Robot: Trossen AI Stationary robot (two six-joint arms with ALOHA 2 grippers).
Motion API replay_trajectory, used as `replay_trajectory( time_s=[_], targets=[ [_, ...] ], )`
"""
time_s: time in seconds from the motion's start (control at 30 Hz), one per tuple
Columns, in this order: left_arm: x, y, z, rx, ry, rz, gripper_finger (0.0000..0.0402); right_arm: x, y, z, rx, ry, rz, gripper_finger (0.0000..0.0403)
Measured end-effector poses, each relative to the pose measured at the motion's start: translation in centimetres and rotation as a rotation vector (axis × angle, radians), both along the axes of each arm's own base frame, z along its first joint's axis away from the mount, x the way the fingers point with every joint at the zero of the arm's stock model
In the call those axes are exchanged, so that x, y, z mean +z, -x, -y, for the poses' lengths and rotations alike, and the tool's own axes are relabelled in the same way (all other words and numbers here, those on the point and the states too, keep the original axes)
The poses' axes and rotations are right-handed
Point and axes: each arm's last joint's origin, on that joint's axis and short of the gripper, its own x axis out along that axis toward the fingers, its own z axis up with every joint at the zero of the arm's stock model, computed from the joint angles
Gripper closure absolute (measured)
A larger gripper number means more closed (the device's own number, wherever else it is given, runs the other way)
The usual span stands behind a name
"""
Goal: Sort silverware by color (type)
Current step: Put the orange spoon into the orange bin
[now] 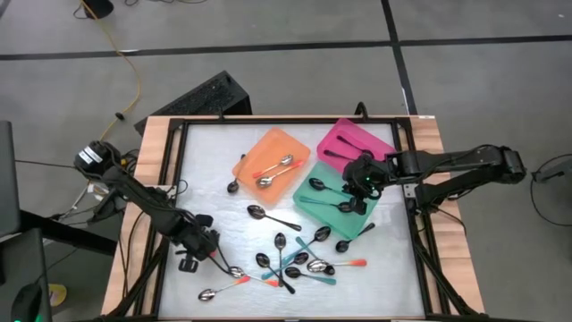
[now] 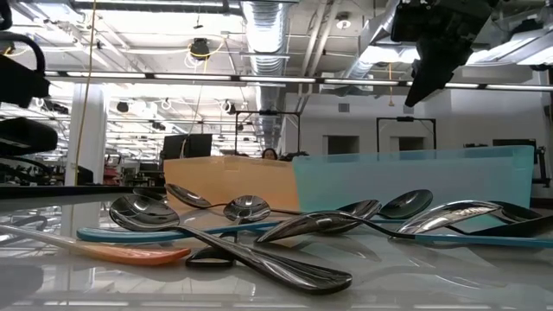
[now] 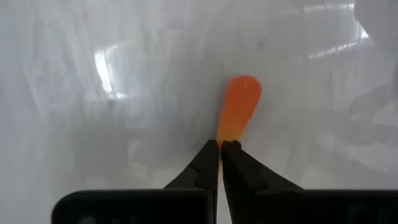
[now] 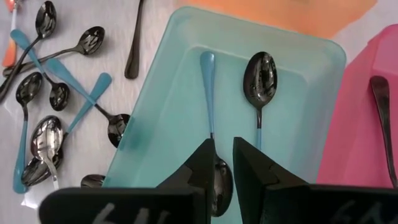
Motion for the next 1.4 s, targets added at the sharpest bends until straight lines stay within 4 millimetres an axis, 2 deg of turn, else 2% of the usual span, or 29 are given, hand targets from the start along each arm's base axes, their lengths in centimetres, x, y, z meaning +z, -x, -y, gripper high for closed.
replay_trajectory(
  time_s=[0.33, 0.57, 0.77, 0.93, 1.17, 1.4],
  targets=[
    [3.6, -4.1, -0.7, 0.154, 0.020, 0.165, 0.0400, 0.1, -0.2, 0.4, 0.101, 0.087, 0.014, 0.0335],
    [6.7, -6.4, -2.4, 0.271, -0.054, 0.246, 0.0401, 0.5, -0.5, 1.5, 0.104, 0.136, 0.056, 0.0335],
    [6.9, -5.9, -3.0, 0.405, -0.017, 0.113, 0.0392, 0.5, -0.5, 1.8, 0.120, 0.155, 0.054, 0.0335],
    [6.0, -5.1, -2.0, 0.397, 0.060, 0.048, 0.0346, 0.5, -0.5, 1.7, 0.125, 0.154, 0.055, 0.0335],
    [4.4, -3.6, -1.0, 0.411, 0.038, 0.010, 0.0273, 0.6, -0.7, 1.7, 0.125, 0.154, 0.072, 0.0335],
    [4.0, -2.5, 0.0, 0.370, -0.020, 0.027, 0.0243, 0.6, -0.7, 1.8, 0.120, 0.155, 0.077, 0.0335]
  ],
)
